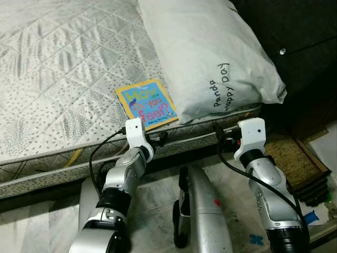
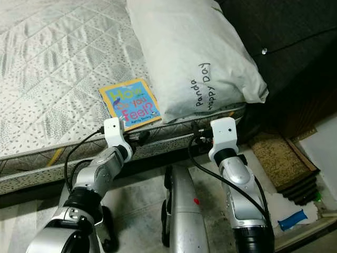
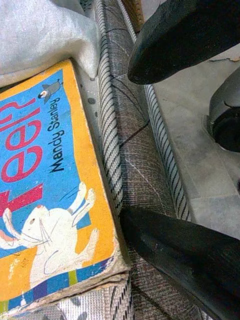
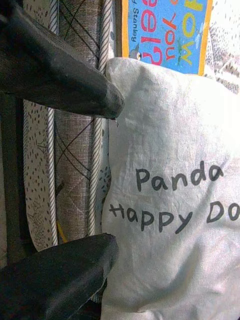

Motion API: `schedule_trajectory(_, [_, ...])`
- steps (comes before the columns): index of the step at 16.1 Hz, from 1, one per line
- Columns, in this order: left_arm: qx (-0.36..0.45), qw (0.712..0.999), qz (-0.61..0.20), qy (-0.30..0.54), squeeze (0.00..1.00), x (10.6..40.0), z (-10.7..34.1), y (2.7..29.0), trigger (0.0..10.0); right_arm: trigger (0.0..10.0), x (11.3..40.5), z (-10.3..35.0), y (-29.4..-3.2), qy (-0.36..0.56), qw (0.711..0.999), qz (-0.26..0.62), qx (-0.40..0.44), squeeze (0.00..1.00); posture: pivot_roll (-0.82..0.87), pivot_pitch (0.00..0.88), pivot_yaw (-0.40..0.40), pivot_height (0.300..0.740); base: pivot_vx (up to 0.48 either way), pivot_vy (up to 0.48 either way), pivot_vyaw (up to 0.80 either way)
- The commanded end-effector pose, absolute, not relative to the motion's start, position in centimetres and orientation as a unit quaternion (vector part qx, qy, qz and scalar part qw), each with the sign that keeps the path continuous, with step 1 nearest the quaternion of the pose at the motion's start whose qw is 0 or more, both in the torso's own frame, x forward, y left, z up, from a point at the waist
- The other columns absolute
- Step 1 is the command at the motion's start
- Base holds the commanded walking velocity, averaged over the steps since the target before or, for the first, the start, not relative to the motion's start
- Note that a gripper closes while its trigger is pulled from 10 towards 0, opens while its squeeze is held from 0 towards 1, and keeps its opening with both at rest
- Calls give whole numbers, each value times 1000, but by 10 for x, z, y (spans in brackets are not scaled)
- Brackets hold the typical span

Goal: Clean up the room

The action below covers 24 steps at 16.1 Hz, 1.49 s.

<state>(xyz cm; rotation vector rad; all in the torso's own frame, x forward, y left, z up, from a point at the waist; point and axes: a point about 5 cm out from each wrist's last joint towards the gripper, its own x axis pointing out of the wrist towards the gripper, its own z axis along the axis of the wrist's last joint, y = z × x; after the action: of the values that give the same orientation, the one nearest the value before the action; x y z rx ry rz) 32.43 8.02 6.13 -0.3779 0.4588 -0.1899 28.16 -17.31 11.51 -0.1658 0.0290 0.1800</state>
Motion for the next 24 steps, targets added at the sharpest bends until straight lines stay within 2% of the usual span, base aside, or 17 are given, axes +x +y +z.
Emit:
schedule_trajectory(1, [-177, 956, -82, 220, 0, 327, 62, 85, 10000, 10000, 280, 114, -177, 17, 992, 87, -85, 0, -162, 186, -90, 541, 0, 0, 0])
schedule_trajectory(4, [-173, 959, -84, 207, 0, 332, 67, 84, 10000, 10000, 280, 113, -176, 17, 992, 88, -86, 0, -161, 182, -90, 541, 0, 0, 0])
schedule_trajectory(9, [-168, 958, -120, 199, 0, 336, 75, 65, 10000, 10000, 282, 114, -175, 14, 992, 89, -86, 0, -158, 174, -90, 541, 0, 0, 0])
schedule_trajectory(18, [-151, 963, -143, 172, 0, 341, 89, 62, 10000, 10000, 284, 114, -173, 11, 992, 90, -85, 0, -153, 171, -88, 541, 0, 0, 0])
schedule_trajectory(22, [-163, 968, -81, 171, 0, 341, 85, 80, 10000, 10000, 284, 114, -176, 11, 992, 88, -87, 0, -154, 173, -88, 541, 0, 0, 0])
schedule_trajectory(24, [-158, 973, -43, 162, 0, 342, 82, 98, 10000, 10000, 283, 114, -176, 12, 992, 89, -88, 0, -152, 174, -90, 541, 0, 0, 0])
